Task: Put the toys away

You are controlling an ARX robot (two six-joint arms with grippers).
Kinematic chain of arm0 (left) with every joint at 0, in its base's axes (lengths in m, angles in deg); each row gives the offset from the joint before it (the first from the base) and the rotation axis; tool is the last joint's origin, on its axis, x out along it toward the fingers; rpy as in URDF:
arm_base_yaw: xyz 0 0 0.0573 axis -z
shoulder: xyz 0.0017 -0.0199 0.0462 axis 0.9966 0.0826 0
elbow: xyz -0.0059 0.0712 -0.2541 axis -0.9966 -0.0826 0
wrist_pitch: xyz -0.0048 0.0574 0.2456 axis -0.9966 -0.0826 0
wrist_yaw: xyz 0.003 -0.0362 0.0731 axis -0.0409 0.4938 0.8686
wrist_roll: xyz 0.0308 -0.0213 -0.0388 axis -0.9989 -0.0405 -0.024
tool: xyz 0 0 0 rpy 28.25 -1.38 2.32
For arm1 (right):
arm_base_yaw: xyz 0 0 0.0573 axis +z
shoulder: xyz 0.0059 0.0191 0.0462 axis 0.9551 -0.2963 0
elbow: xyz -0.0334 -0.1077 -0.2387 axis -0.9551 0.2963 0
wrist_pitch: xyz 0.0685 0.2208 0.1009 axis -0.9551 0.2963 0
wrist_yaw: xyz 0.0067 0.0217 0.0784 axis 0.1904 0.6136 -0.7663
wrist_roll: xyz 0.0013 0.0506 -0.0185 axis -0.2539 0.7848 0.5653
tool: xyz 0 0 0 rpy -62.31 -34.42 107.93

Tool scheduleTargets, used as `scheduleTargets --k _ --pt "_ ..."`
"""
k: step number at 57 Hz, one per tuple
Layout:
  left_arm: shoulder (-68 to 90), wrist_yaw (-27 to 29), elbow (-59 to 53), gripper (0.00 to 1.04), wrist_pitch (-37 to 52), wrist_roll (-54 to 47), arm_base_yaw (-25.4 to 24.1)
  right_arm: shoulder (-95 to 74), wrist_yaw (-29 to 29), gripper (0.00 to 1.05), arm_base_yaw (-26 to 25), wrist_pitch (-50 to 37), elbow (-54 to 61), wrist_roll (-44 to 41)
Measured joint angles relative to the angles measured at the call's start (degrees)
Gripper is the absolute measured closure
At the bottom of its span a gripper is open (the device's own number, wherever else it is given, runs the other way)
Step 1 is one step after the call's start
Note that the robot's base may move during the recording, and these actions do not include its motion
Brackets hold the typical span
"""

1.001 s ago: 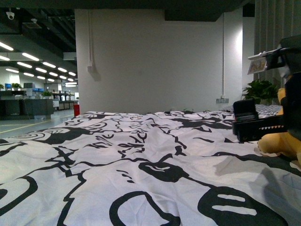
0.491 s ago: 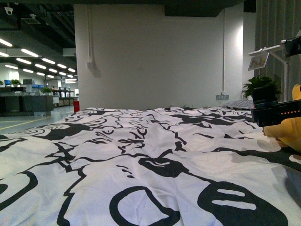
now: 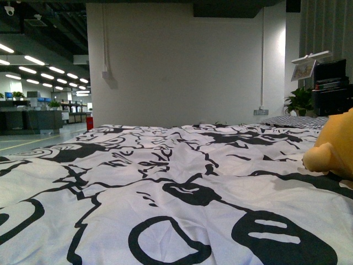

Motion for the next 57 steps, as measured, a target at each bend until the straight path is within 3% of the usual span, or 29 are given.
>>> scheduleTargets --k 57 --pt "0.0 0.0 0.0 0.06 0.0 0.0 0.0 -7.87 0.87 0.07 -1.31 -7.56 4.59 -6.16"
